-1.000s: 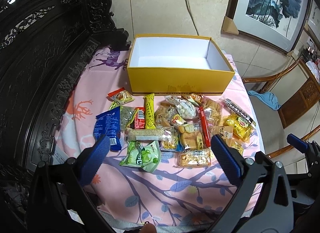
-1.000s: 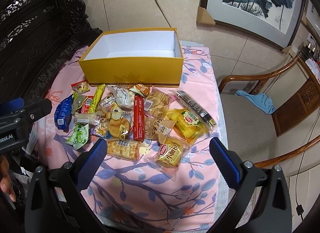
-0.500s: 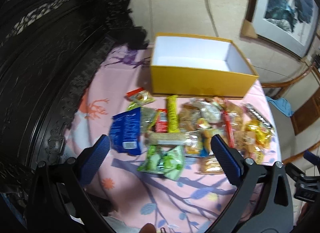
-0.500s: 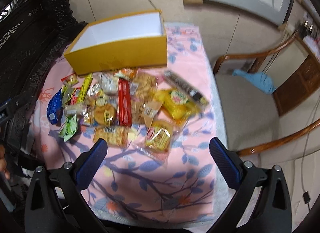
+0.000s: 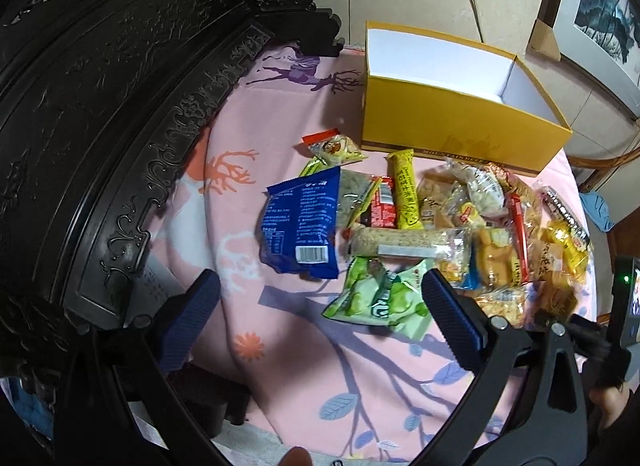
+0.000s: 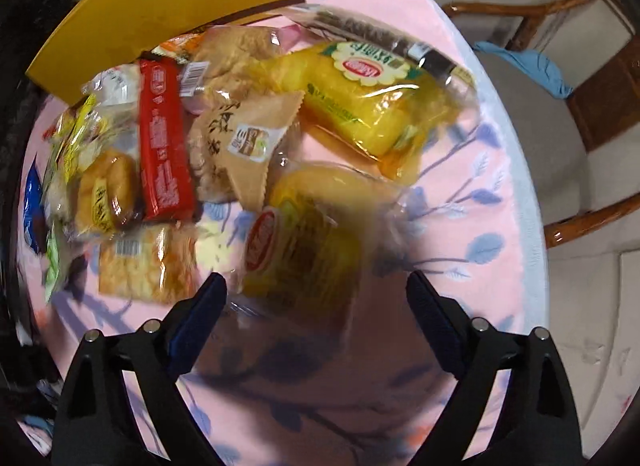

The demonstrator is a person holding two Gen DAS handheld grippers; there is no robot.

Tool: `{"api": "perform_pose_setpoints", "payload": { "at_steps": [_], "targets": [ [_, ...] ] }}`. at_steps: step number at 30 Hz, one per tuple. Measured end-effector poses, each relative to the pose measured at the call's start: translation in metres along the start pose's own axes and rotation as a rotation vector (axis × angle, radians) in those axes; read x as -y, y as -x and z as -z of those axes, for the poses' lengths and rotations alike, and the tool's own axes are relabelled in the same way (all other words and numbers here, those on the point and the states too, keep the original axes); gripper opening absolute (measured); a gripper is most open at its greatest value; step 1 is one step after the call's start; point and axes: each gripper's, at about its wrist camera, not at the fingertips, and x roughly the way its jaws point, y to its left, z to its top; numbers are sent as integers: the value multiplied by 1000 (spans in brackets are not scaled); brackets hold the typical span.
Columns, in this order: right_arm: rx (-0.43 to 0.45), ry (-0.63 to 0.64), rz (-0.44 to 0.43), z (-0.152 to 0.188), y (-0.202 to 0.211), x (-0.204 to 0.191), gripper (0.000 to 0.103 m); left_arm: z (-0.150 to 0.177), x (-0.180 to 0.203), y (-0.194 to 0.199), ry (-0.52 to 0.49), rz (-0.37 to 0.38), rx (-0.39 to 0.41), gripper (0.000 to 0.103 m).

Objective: Organize snacks
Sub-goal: 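Grasp the wrapped bread roll with the right gripper while the left gripper grasps a cracker pack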

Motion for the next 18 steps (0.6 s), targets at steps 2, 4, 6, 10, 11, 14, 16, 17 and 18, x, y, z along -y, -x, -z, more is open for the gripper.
{"api": "perform_pose_setpoints", "payload": {
  "at_steps": [2, 4, 6, 10, 11, 14, 16, 17, 18],
  "targets": [
    [27, 5, 1, 1, -4, -2, 78, 1, -1, -5, -10, 9, -2, 101],
    [93, 24, 20, 3, -3, -6, 69, 2, 1, -12, -29, 32, -10, 101],
    [133, 47, 18, 6, -2, -9, 59, 3, 8, -21, -56, 67, -20, 101],
    [116, 42, -48, 12, 7, -9, 48, -2, 34, -47, -154, 106, -8, 101],
    [107, 44, -57, 15, 8, -10, 48, -4, 42, -54, -185, 125, -7, 101],
    [95, 65, -63, 25, 12, -10, 48, -14, 72, -87, -373, 130, -23, 101],
    [89, 53, -75, 28, 14, -8, 48, -16, 88, -111, -519, 108, -70, 101],
    [87, 46, -81, 31, 15, -6, 48, -15, 91, -118, -560, 126, -89, 101],
    [87, 42, -84, 34, 14, -4, 48, -16, 94, -125, -603, 160, -116, 101]
  ]
}}
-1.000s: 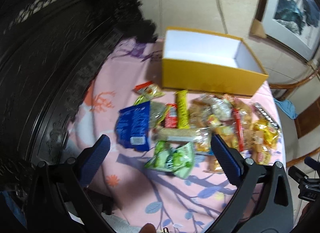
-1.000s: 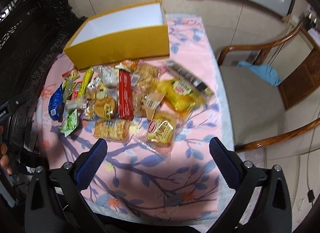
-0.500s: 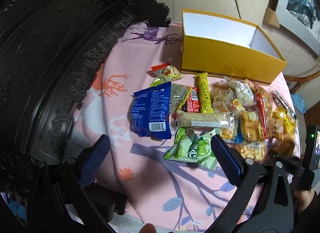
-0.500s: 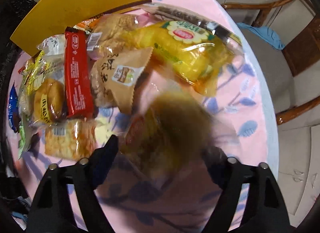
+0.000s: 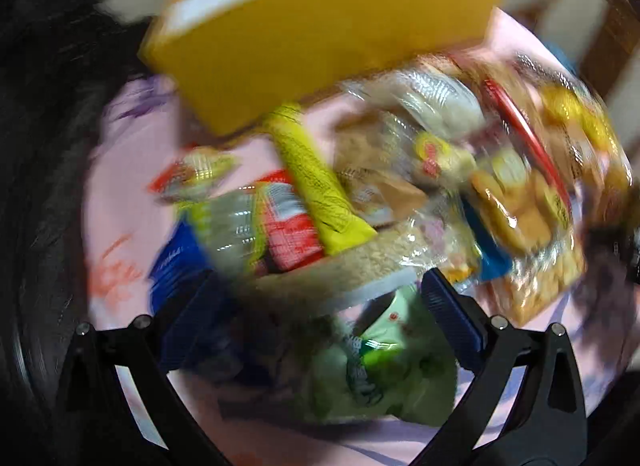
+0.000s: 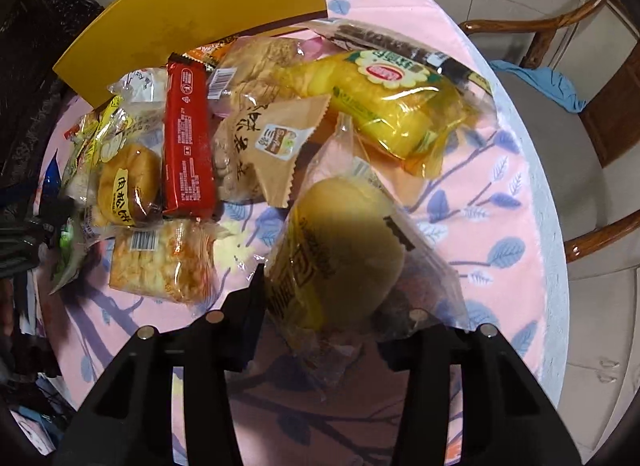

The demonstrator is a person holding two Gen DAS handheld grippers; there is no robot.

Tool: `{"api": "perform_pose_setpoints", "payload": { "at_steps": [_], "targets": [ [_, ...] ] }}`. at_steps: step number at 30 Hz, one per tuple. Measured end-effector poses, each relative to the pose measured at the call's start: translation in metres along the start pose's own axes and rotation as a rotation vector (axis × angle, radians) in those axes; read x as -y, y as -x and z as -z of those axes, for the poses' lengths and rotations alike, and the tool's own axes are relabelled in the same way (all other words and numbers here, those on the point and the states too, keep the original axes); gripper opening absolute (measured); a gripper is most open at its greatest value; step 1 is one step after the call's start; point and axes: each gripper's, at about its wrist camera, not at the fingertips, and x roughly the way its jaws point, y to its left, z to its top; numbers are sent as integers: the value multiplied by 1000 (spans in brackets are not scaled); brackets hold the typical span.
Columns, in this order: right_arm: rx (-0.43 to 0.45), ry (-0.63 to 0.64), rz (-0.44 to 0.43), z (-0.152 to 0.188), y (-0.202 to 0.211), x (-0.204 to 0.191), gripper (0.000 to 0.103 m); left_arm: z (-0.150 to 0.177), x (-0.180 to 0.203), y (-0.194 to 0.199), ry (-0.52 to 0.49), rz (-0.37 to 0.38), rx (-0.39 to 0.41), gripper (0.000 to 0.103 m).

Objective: Organize snacks
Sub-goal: 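Grasp the wrapped bread roll with the right gripper while the left gripper grasps a cracker pack, then carry both packs into the yellow box and open both grippers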

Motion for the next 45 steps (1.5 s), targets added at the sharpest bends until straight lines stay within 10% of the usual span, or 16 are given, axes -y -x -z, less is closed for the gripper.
{"api": "perform_pose_setpoints", "payload": {
  "at_steps": [5, 12, 27, 45],
  "targets": [
    [-4, -18, -16, 0, -1, 8, 48, -11, -1, -27, -124, -4, -78, 100],
    [-8, -21, -14, -14, -8, 7, 48, -21, -6, -24, -104, -55, 6, 32],
    [138, 59, -96, -45, 48, -19, 38, 26, -34, 54, 299, 140, 131, 28],
    [225, 184, -193, -61, 85, -60, 37, 7, -39, 102, 400, 212, 232, 27]
  ]
}}
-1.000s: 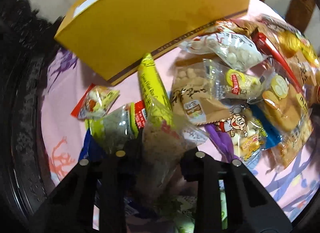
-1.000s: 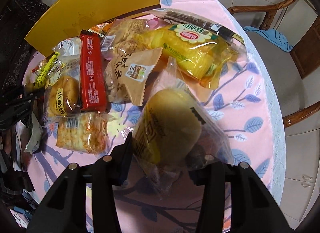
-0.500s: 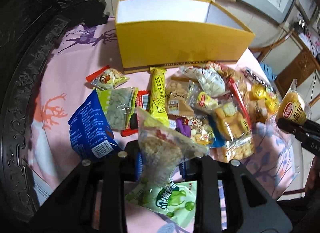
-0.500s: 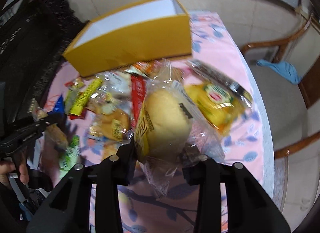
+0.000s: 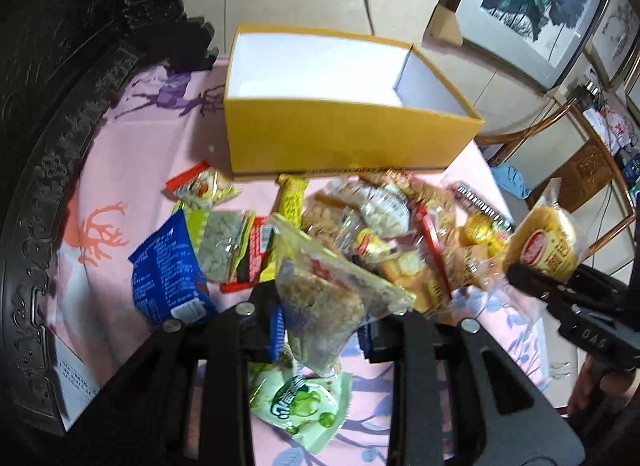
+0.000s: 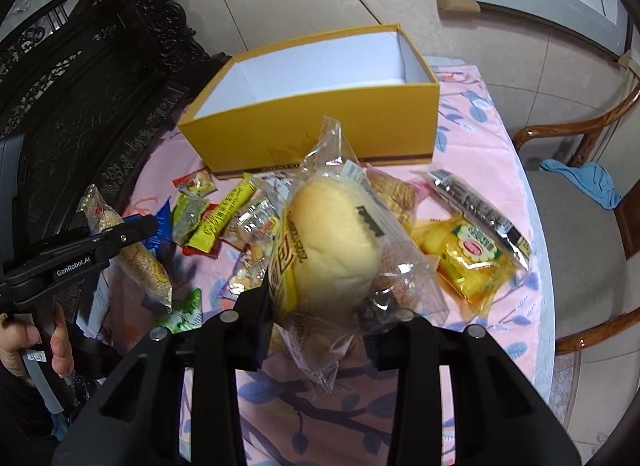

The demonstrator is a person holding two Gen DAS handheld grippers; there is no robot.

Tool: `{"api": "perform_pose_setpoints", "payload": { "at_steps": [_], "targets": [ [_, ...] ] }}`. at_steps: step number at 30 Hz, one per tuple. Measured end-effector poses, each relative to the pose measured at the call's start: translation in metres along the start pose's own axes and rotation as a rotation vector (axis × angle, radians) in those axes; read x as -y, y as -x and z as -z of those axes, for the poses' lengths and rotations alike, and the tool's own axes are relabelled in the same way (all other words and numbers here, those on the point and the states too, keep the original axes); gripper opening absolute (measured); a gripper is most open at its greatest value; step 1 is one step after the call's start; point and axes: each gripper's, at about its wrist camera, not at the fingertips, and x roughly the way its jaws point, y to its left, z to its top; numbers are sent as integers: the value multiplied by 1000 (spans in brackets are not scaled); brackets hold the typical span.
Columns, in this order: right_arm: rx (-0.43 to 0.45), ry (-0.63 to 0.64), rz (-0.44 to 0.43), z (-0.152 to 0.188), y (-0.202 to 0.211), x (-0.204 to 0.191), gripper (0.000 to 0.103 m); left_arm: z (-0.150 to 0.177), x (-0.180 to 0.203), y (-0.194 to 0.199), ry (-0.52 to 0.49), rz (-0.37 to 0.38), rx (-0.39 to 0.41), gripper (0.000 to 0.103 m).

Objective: Organize snacks
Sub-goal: 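Carry both packs into the yellow box and open both grippers, then grasp the cracker block pack with the right gripper while the left gripper grasps the green candy bag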

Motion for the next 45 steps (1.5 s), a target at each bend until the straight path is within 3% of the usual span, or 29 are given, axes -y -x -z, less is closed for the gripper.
{"api": "perform_pose_setpoints", "payload": {
  "at_steps": [4, 8, 16, 25, 26, 28, 29, 31, 34, 38, 41, 45],
  "targets": [
    [18, 12, -16, -16, 4, -6, 37, -23, 11, 13, -11, 5, 43, 27],
    [45, 24, -35, -47, 4, -13, 37, -70, 18, 20, 5, -4, 108, 27],
    [141, 94, 6, -154, -7, -36, 37, -179, 26, 4, 40, -8, 179, 28],
    [132, 108, 58, -199, -42, -30, 38, -229, 17, -20, 50, -14, 183, 28],
    [124, 110, 58, -201, -46, -30, 40, -231, 16, -23, 52, -26, 177, 32],
    [82, 133, 83, -211, -59, -32, 54, -236, 12, -25, 77, -75, 186, 76],
    [72, 142, 106, -214, -64, -33, 67, -236, 10, -23, 88, -98, 207, 98],
    [86, 153, 146, -217, -66, -31, 68, -235, 6, -16, 100, -110, 259, 98],
    [83, 144, 139, -216, -64, -24, 68, -233, 0, -14, 100, -115, 243, 98],
    [69, 124, 80, -199, -48, -10, 68, -206, -6, 0, 93, -116, 234, 98],
    [31, 128, 21, -159, -36, -1, 68, -162, -9, 10, 78, -124, 220, 98],
    [-127, 174, -32, -62, -46, 11, 68, -71, -13, 4, 33, -186, 109, 98]
  ]
}}
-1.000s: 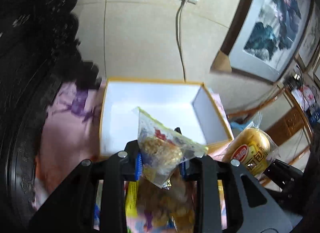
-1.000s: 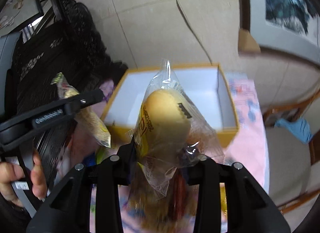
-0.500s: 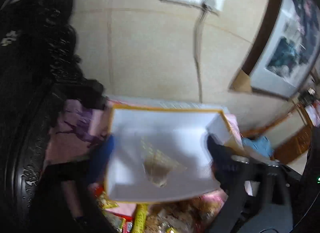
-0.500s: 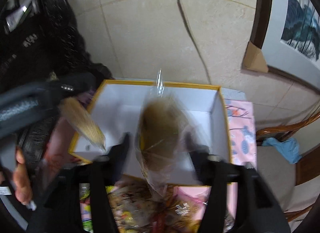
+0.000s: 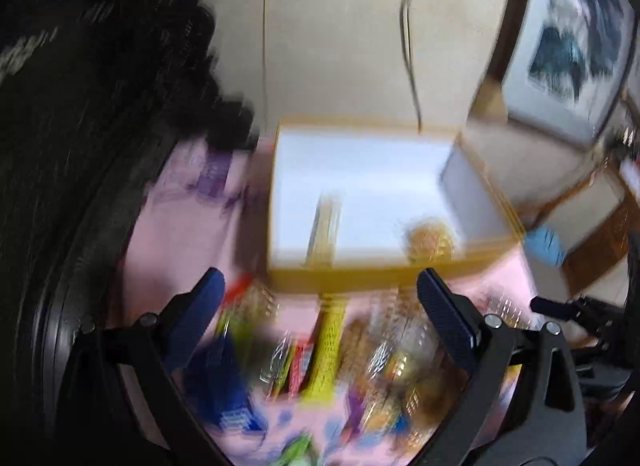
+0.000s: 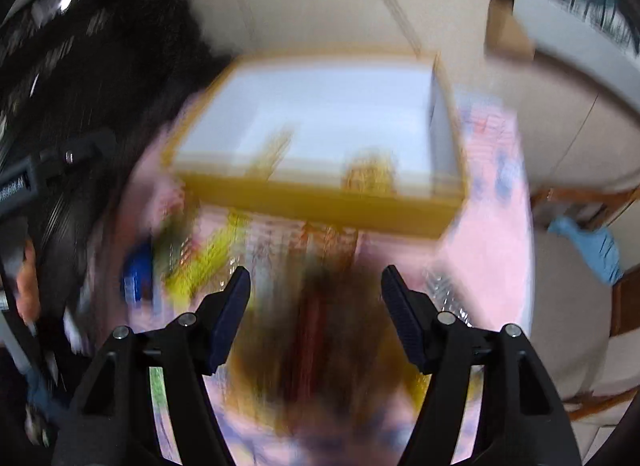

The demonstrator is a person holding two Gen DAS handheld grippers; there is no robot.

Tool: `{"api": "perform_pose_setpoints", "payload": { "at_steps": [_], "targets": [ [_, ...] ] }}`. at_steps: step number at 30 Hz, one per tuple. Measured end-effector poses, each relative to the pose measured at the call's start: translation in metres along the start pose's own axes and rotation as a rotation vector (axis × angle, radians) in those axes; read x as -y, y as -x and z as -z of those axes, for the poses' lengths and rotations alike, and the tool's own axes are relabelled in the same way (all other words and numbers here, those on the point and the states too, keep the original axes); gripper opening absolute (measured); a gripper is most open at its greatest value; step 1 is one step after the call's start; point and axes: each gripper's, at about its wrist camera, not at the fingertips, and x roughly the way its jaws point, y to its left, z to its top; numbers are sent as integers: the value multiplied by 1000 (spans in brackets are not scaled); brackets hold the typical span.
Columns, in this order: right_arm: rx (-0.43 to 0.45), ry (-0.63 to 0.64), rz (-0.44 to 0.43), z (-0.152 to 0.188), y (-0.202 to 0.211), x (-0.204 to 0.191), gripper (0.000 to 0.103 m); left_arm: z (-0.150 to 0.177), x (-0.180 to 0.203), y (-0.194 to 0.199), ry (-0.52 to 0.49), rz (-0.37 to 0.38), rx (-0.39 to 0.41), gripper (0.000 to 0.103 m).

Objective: Organize snacks
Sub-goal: 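Grasp the cracker block pack with the right gripper while the left gripper grasps the green candy bag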

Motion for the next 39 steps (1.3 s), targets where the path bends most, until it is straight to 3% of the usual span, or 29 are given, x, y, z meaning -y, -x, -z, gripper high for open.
{"api": "perform_pose_setpoints", "payload": {
  "at_steps": [3, 6, 10, 12, 15, 21, 28, 29, 30, 33, 39],
  "targets": [
    [-108, 53, -114, 66, -18, -13, 68, 65, -5, -5, -33, 1, -128, 98],
    [-162, 89, -191, 102, -27, -25, 68, 113, -11, -7, -39, -1, -220, 98],
    [-127, 72, -247, 109, -33, -23, 69, 147, -23, -7, 13, -5, -290, 98],
    [-131, 67, -310, 106, -39, -22, 69, 154, -27, -4, 44, -3, -299, 98],
    [-125, 112, -330, 100, -47, -31, 68, 158, -26, 3, 43, -3, -287, 98],
    [-105, 207, -297, 84, -65, -46, 69, 167, -21, 11, 30, -5, -291, 98],
    [-260, 323, -240, 91, -93, -55, 69, 175, -21, 14, 38, -6, -299, 98],
    [-241, 334, -227, 94, -90, -56, 68, 176, -23, 14, 45, -8, -300, 98],
    [-231, 338, -196, 100, -87, -56, 59, 177, -24, 13, 55, -9, -301, 98],
    [-179, 282, -138, 112, -79, -55, 48, 178, -29, 7, 93, 6, -316, 98],
    [-149, 150, -83, 127, -74, -56, 49, 177, -8, -16, 8, 65, -361, 98]
  ]
}}
